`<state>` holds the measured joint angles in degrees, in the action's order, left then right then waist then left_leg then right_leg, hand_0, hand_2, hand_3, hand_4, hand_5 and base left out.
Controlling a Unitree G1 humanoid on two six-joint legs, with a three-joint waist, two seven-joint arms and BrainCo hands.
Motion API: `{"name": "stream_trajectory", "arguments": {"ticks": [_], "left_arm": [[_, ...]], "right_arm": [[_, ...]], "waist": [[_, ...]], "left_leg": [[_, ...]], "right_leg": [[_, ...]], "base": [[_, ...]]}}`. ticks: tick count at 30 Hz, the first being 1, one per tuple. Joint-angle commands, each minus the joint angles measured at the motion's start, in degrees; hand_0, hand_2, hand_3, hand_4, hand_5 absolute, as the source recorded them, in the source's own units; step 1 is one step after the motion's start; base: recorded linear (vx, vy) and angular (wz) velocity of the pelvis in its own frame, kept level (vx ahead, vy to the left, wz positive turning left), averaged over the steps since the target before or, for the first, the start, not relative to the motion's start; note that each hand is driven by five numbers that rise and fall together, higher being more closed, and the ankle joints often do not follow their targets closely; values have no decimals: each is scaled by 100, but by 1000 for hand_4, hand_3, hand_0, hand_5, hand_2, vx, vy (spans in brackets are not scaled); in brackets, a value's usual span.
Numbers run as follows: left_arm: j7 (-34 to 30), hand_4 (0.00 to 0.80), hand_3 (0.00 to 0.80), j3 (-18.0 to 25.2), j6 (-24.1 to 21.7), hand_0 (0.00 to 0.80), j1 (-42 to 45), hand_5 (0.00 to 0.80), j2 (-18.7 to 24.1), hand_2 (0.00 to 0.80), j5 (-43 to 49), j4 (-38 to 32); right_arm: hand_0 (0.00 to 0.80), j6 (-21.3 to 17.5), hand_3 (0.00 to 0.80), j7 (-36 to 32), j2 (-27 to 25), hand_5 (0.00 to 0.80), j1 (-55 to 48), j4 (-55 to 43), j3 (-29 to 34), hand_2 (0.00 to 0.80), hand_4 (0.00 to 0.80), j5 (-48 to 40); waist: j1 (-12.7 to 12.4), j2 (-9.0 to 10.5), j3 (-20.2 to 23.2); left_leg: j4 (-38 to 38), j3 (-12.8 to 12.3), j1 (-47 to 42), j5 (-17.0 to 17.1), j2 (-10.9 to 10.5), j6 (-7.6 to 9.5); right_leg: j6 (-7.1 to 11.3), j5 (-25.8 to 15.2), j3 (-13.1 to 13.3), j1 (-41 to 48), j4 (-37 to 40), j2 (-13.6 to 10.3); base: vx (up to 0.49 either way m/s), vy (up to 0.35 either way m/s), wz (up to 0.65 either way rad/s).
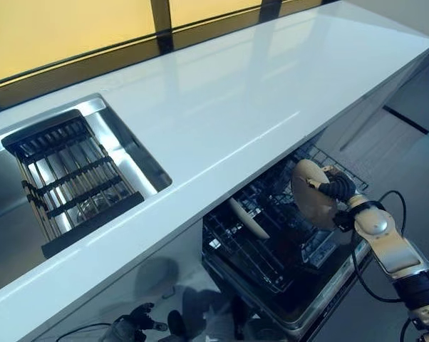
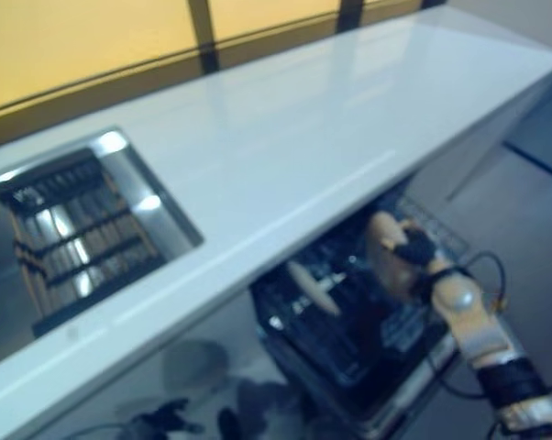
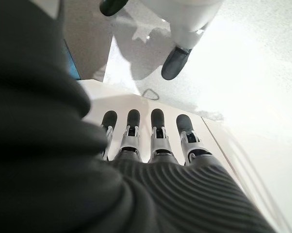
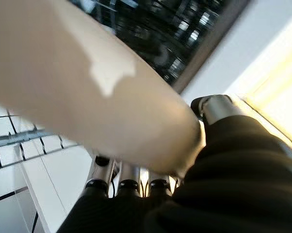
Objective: Take plates into dishwasher
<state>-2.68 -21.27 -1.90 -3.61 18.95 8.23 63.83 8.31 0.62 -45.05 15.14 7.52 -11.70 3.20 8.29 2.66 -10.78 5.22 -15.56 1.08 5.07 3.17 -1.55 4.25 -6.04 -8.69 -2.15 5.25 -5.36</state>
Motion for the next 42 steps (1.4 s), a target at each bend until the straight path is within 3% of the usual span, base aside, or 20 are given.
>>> {"name": "stream_trajectory", "arguments": {"ticks": [1, 11, 27, 42], "left_arm": [[74, 0, 0, -241, -20, 0, -456, 0, 129, 0, 133, 56], [80, 0, 0, -264, 74, 0, -595, 0, 209, 0, 93, -113], [25, 0, 0, -355, 183, 0, -718, 0, 424, 0, -95, -610], [-37, 0, 0, -289, 228, 0, -617, 0, 566, 0, -116, -896]], "right_arm": [[800, -42, 800, 293, 22, 800, 900, 178, 3, 800, 800, 481], [800, -103, 800, 119, 142, 800, 1053, 1020, -389, 800, 800, 1077], [800, -325, 800, -9, -216, 800, 1671, 2093, -1009, 800, 800, 1714], [800, -198, 800, 156, -445, 800, 1719, 2399, -972, 800, 800, 1896]], "waist": [[-241, -62, -317], [-340, -152, -518], [-643, -235, -871], [-734, -162, -960]], "left_leg": [[-22, 97, -238, -278, 235, -241], [-22, 238, -42, -201, 208, -280], [-22, 318, 227, -85, 206, -350], [-22, 242, 286, -21, 276, -396]], "right_leg": [[155, 224, 8, 44, -84, 124], [122, 224, -169, -99, -139, 103], [81, 209, -560, -278, -159, 117], [97, 133, -708, -292, -66, 193]], "base": [[-21, -33, 14], [-14, -38, 10], [-28, -47, 9], [-4, -10, 1]]}}
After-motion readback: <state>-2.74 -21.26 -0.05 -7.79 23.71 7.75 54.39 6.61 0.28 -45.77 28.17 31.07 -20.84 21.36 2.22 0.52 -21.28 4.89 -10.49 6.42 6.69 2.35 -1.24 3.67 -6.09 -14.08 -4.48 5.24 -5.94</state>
